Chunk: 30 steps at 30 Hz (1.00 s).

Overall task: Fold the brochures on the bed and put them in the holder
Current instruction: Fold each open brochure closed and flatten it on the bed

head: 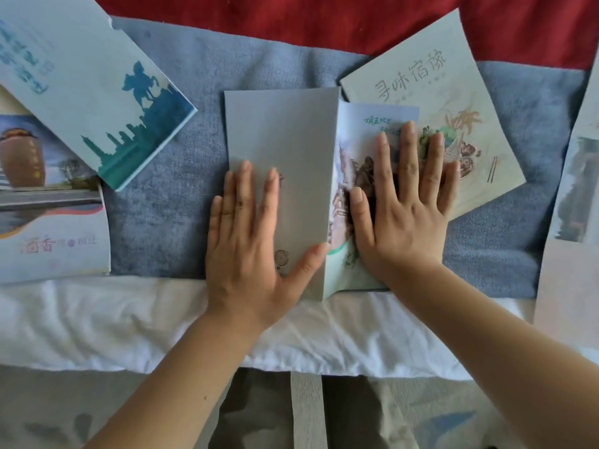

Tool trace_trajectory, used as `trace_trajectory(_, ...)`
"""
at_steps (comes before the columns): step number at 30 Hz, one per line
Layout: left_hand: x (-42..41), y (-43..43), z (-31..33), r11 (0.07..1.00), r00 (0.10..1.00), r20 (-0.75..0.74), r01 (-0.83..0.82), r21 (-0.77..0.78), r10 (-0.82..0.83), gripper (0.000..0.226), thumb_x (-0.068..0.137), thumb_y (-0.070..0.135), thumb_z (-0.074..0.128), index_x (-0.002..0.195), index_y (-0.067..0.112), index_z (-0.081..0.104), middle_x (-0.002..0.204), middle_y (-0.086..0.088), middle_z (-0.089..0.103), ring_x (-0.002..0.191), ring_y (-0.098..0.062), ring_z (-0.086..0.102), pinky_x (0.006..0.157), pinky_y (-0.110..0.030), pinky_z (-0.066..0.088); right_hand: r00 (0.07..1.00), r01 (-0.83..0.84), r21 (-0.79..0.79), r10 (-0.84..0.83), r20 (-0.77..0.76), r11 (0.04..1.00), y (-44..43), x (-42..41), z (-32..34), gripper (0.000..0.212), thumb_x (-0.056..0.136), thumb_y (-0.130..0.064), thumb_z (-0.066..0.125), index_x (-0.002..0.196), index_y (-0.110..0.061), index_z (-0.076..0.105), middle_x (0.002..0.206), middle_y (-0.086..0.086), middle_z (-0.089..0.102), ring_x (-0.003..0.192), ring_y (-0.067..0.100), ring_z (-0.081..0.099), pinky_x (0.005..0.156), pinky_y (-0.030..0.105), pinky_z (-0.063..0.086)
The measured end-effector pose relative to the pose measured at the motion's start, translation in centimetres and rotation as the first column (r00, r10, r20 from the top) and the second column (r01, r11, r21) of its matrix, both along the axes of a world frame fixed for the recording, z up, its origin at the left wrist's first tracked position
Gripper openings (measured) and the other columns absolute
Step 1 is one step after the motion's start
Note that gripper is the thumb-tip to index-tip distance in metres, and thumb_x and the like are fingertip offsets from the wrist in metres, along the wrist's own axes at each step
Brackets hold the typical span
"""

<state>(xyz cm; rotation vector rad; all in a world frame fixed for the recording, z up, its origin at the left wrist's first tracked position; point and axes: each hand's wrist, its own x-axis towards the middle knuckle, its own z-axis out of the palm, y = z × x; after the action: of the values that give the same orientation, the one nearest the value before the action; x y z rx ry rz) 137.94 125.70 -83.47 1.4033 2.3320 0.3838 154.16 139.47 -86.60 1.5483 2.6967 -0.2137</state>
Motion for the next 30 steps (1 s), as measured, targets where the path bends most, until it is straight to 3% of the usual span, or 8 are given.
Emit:
trace_trajectory(5, 2.3, 2.0, 2.1, 0.997, 0.997, 0.069, 0.022, -0.073, -0.017, 0.105, 0.083, 0.091, 0.025, 0.165, 0.025, 0.015, 0.170, -0.022, 0.004, 0.159, -0.036, 0.000, 0.128, -0.050, -0.001, 1.000, 0.000, -0.021, 0.000, 0.023, 1.000, -0.1, 0.1, 0.3, 0.071, 0.105, -0.062, 0.013, 0.166, -0.026, 0.011, 0.174, 0.006, 0.003, 0.159, 0.036, 0.000, 0.125, 0.061, 0.006)
trace_trajectory(8, 3.0, 2.8, 3.5, 0.996, 0.998, 0.063, 0.024, -0.086, -0.019, 0.083, 0.094, 0.066, 0.044, 0.164, 0.029, 0.019, 0.169, -0.020, 0.015, 0.157, -0.038, 0.011, 0.127, -0.054, 0.016, 1.000, -0.004, -0.066, 0.006, 0.028, 0.998, 0.0, 0.0, 0.8, 0.071, 0.104, -0.063, 0.010, 0.166, -0.028, 0.009, 0.174, 0.005, -0.003, 0.159, 0.035, -0.005, 0.125, 0.061, 0.002)
trace_trajectory(12, 3.9, 3.5, 5.8, 0.985, 0.995, 0.000, 0.099, -0.140, -0.100, 0.078, 0.098, 0.029, 0.048, 0.165, 0.031, 0.008, 0.165, -0.015, 0.030, 0.146, -0.038, 0.041, 0.098, -0.049, 0.055, 1.000, -0.009, -0.129, 0.012, 0.022, 0.992, -0.1, -0.2, 1.8, 0.070, 0.104, -0.064, 0.011, 0.166, -0.032, 0.006, 0.174, 0.001, -0.008, 0.159, 0.034, -0.013, 0.126, 0.057, -0.006)
trace_trajectory(16, 4.5, 3.9, 7.8, 0.991, 0.992, -0.020, 0.125, -0.057, -0.126, 0.079, 0.088, 0.006, 0.040, 0.163, 0.021, 0.023, 0.156, -0.012, 0.047, 0.116, -0.031, 0.067, 0.071, -0.042, 0.061, 0.997, -0.070, -0.176, 0.075, 0.018, 0.982, -1.3, -1.1, 2.6, 0.067, 0.108, -0.053, 0.022, 0.161, -0.038, -0.014, 0.172, -0.002, -0.014, 0.158, 0.028, -0.018, 0.126, 0.052, -0.010)
trace_trajectory(19, 3.9, 3.9, 8.5, 0.988, 0.993, 0.085, 0.064, 0.143, -0.077, 0.067, 0.089, 0.001, 0.040, 0.156, 0.010, 0.040, 0.154, -0.011, 0.051, 0.121, -0.026, 0.067, 0.084, -0.031, 0.060, 0.993, -0.076, -0.187, 0.057, -0.101, 0.979, -1.7, -1.7, 3.4, 0.065, 0.108, -0.047, 0.017, 0.164, -0.024, -0.005, 0.173, 0.000, -0.008, 0.160, 0.024, -0.011, 0.128, 0.050, -0.004)
trace_trajectory(23, 2.5, 2.6, 7.6, 0.964, 0.961, 0.267, -0.136, 0.228, 0.073, 0.065, 0.094, -0.010, 0.043, 0.157, 0.003, 0.032, 0.162, -0.013, 0.036, 0.149, -0.020, 0.037, 0.115, -0.008, 0.026, 0.958, -0.075, -0.153, 0.029, -0.285, 0.985, -1.8, -2.2, 4.1, 0.062, 0.109, -0.046, 0.016, 0.165, -0.020, 0.018, 0.173, 0.005, 0.011, 0.160, 0.025, 0.004, 0.128, 0.050, 0.005)
trace_trajectory(27, 1.2, 0.4, 5.9, 0.975, 0.987, -0.045, -0.145, 0.169, 0.154, 0.053, 0.103, -0.001, 0.027, 0.156, -0.001, 0.035, 0.166, -0.022, 0.025, 0.145, -0.032, 0.041, 0.100, -0.030, 0.052, 0.959, -0.199, -0.168, 0.157, -0.234, 0.965, -2.4, -3.4, 3.5, 0.058, 0.109, -0.042, 0.027, 0.165, -0.027, 0.022, 0.173, 0.004, 0.014, 0.160, 0.028, 0.006, 0.127, 0.052, 0.009)
trace_trajectory(30, -0.4, -0.7, 4.3, 0.985, 0.952, -0.255, -0.171, 0.007, 0.168, 0.053, 0.102, 0.009, 0.036, 0.154, 0.003, 0.040, 0.169, -0.020, 0.016, 0.138, -0.038, 0.042, 0.097, -0.043, 0.050, 0.953, -0.288, -0.177, 0.265, -0.145, 0.941, -2.9, -4.6, 2.6, 0.057, 0.109, -0.044, 0.027, 0.164, -0.027, 0.026, 0.172, 0.007, 0.015, 0.159, 0.035, 0.004, 0.127, 0.054, 0.009)
